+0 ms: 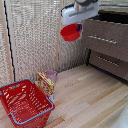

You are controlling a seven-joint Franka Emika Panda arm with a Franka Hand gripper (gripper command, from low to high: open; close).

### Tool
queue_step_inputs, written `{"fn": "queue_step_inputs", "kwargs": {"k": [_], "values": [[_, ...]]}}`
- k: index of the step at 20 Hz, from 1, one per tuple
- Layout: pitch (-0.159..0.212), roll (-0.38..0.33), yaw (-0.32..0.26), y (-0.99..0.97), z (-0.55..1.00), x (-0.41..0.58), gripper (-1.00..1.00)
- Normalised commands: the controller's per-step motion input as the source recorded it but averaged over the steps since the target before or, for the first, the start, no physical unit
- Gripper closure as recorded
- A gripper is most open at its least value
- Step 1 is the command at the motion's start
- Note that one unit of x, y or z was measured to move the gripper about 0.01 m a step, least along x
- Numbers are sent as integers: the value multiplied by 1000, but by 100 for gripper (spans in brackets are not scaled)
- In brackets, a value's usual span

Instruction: Transport the gripper mindfully toward the orange-red bowl and clasp it to elevate with ease. Ensure your robot's arm aligns efficiently with the top drawer's opening. Carefully slide the orange-red bowl into the designated spot with precision. After confirmation, withdraw the gripper gently. Close the drawer smoothly by transitioning the gripper to its handle.

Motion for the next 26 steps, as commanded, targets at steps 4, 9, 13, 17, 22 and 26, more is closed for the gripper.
{"fn": "queue_step_inputs", "kwargs": {"k": [4,9,13,17,22,26], "values": [[8,22,-101,-214,985,165,100],[77,79,-119,-473,867,39,100],[78,133,-51,-764,706,-4,100],[49,129,-43,-804,644,-2,100],[44,126,-42,-809,610,0,100],[61,105,-64,-789,519,0,100]]}}
